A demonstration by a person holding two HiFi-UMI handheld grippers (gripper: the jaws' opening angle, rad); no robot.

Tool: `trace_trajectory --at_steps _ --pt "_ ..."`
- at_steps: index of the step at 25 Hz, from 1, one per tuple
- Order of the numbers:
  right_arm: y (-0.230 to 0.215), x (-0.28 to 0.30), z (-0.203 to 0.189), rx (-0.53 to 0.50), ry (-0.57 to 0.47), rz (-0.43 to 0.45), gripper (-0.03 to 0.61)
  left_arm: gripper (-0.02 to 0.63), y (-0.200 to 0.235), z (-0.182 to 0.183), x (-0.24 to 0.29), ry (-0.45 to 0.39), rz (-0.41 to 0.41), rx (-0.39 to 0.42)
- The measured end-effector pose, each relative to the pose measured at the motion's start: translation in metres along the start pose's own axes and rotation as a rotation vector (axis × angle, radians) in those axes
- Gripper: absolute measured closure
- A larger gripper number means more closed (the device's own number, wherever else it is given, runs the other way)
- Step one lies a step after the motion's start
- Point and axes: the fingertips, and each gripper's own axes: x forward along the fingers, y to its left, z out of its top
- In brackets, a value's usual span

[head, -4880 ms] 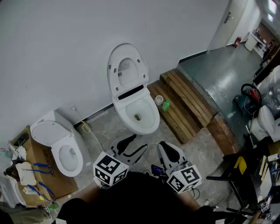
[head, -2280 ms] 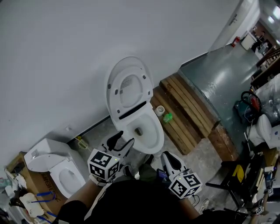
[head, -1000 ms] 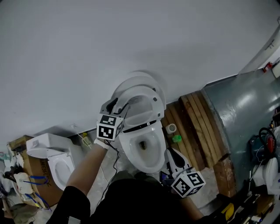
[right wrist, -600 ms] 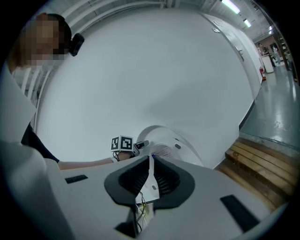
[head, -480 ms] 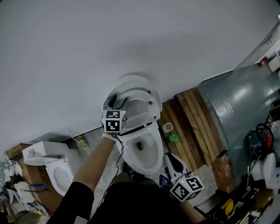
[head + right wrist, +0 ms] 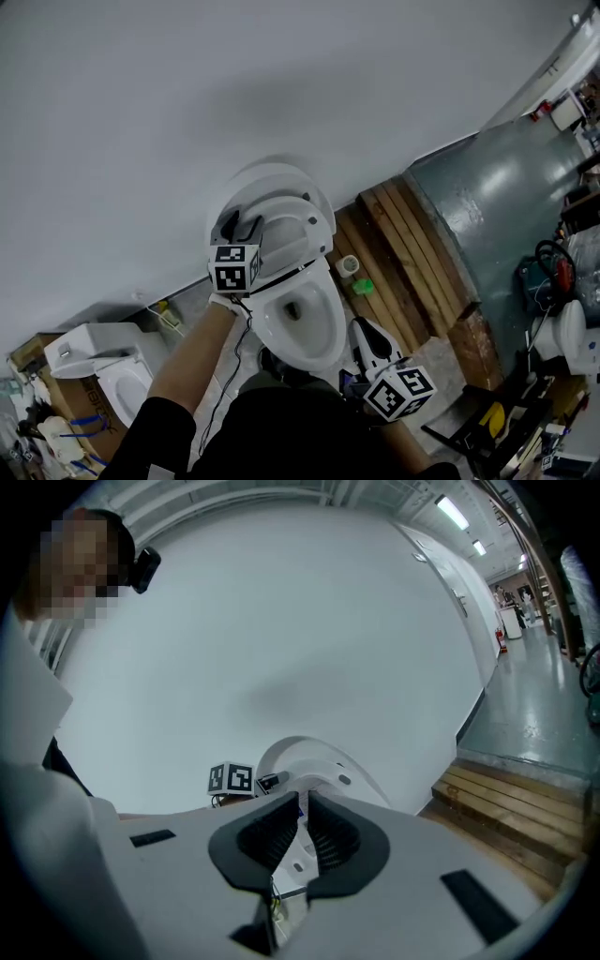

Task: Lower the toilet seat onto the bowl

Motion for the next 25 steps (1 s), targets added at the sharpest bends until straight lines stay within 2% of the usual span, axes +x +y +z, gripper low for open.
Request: trace_trajectory --at_steps 6,11,15,17,20,25 --pt "0.006 0.022 -0.007 0.052 0.027 0.019 0.525 0.383 -0.016 -0.007 -0.022 -0.021 -0.043 -0.053" --pt "0.013 0.038 -0.005 0.156 0.042 0.055 0.523 0.383 -0.034 -0.014 -0.038 -0.012 -0.117 -0.077" --pt "0.013 0.053 -0.001 0.122 0.045 0.019 0.523 0.383 -0.046 -0.029 -0.052 0.020 -0.190 -0.114" --pt "0.010 0.060 0.002 0.107 0.045 -0.004 0.517 0.383 -0.056 -0.037 -0.061 0.029 -0.227 -0.106" --pt "0.003 0.069 0.003 0.146 0.061 -0.011 0.407 0.383 -0.076 -0.048 -0.074 0.051 -0.266 -0.063" --pt "-0.019 0.077 -0.006 0.265 0.101 -0.013 0.360 0.383 -0.112 -0.073 -0.099 0.085 -0.320 -0.002"
